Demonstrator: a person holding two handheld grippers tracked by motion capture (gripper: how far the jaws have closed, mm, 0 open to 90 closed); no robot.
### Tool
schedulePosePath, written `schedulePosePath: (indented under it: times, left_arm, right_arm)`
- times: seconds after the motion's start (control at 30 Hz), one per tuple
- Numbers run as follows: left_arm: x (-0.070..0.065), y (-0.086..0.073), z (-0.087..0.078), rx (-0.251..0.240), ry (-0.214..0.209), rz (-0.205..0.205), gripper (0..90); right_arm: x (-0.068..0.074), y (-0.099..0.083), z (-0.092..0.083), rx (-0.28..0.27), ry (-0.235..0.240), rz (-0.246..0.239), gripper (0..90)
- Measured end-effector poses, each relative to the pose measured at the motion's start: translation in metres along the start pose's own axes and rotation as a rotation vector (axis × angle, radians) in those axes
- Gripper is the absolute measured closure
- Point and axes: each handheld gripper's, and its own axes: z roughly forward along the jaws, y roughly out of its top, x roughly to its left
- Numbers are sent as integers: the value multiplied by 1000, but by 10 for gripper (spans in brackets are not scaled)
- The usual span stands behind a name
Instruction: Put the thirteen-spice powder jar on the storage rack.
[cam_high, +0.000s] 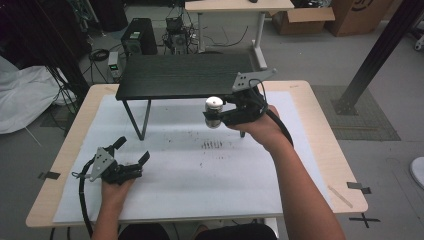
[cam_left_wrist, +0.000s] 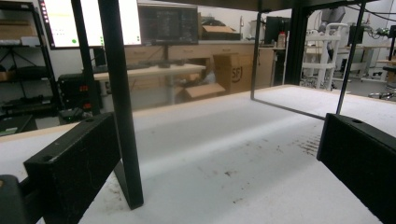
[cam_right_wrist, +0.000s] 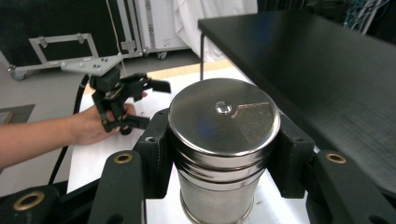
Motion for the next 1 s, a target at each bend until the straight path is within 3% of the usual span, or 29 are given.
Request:
schedulePosePath:
  times: [0.43, 1.0]
  left_arm:
    - [0, 0, 0, 2, 0, -1, 2]
    - [0, 0, 0, -4, 0, -6, 2]
  right_arm:
    - [-16, 35, -7, -15, -28, -5, 492]
    - [-48, 45, -3, -35, -120, 66, 493]
